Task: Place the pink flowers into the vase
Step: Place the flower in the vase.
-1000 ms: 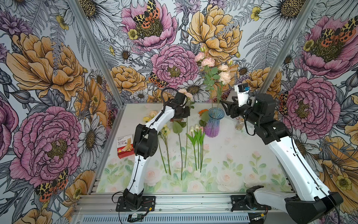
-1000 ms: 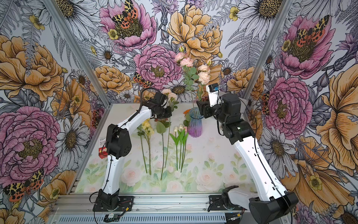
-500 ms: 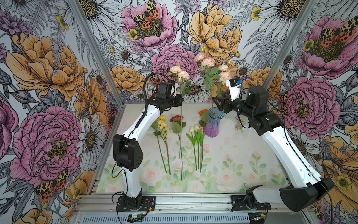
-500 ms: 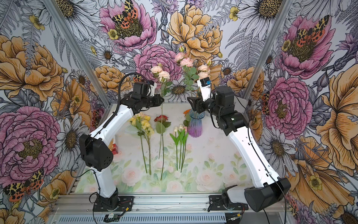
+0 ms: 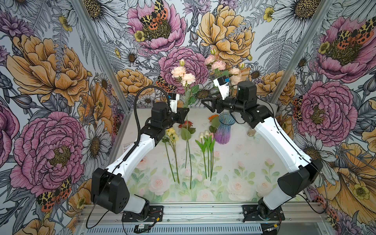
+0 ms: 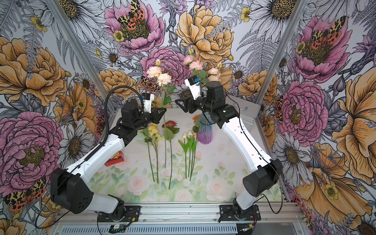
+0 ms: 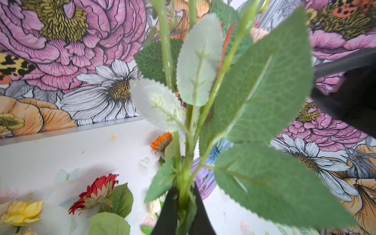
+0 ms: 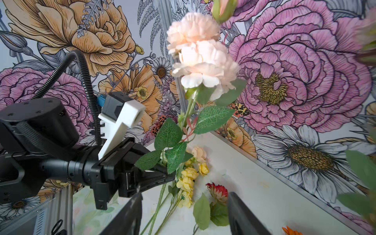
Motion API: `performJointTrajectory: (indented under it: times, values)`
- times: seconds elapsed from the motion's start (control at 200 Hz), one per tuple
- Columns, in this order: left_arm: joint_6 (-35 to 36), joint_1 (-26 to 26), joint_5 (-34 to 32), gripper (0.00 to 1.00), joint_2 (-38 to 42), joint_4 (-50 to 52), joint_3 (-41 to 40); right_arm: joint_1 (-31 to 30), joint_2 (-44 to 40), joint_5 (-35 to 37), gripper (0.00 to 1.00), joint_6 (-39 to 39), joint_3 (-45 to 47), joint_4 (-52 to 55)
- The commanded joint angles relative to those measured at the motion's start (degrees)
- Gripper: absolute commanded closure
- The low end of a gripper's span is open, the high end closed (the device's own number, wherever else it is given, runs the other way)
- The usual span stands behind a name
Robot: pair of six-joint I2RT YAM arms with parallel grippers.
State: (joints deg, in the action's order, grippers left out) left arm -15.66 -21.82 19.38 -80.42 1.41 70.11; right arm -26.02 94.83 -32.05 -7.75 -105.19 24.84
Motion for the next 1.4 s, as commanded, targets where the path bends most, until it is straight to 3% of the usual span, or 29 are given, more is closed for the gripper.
performJointTrajectory:
  times: [0.0,0.415,1.086,1.261,1.391]
  values:
    - [0.3,0.6,-0.8,1.0,4.0,-6.7,-2.5,-1.4,2.5,-4.9,0.33,-1.7,-3.6,-2.4]
    - [-0.2,0.3,-2.6,1.0,10.7,-7.6,-8.5,-5.2,9.6,-11.0,0.33,-3.6,-9.9,-5.3]
    - [-0.8,-0.7,-0.7,1.0,13.2,-9.3,-10.7,-8.2,14.9,-11.1,0.35,-5.2,-15.0,-6.0]
    - [-0.9,-1.1,-0.4,1.0,13.8,-9.6,-11.0,-8.4,16.1,-11.3,0.4,-5.8,-16.1,-6.1]
    - [-0.8,-1.1,0.3,1.0,14.3,-9.6,-10.8,-8.5,17.3,-12.5,0.49,-6.6,-17.6,-6.1]
